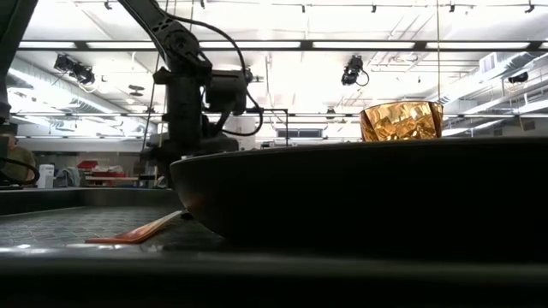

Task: Pick and place plate/cup/fork/spoon on tray
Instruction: Put the orange spoon on the black serving tray beside the orange fork

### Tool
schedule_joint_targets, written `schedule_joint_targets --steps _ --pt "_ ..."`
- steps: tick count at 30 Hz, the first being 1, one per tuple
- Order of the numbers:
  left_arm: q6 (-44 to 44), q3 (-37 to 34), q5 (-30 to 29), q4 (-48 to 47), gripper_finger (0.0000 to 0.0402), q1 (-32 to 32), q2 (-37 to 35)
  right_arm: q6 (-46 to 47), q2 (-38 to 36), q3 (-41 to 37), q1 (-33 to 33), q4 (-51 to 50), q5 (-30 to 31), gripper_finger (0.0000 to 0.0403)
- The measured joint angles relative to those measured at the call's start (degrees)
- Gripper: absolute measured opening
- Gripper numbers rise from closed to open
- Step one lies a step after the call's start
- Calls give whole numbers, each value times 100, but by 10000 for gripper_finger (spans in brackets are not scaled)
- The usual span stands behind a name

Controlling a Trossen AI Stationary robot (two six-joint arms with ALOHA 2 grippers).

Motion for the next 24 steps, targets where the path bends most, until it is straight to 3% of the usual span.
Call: schedule_joint_targets --steps 11,17,24 --pt "385 -1 194 -330 100 11 0 -2 -1 2 0 0 0 236" --pt "570 -1 -55 -315 56 20 -4 -2 -1 2 0 8 0 236" --pt "1013 -4 -168 -351 51 20 -98 -2 -1 2 0 12 0 236"
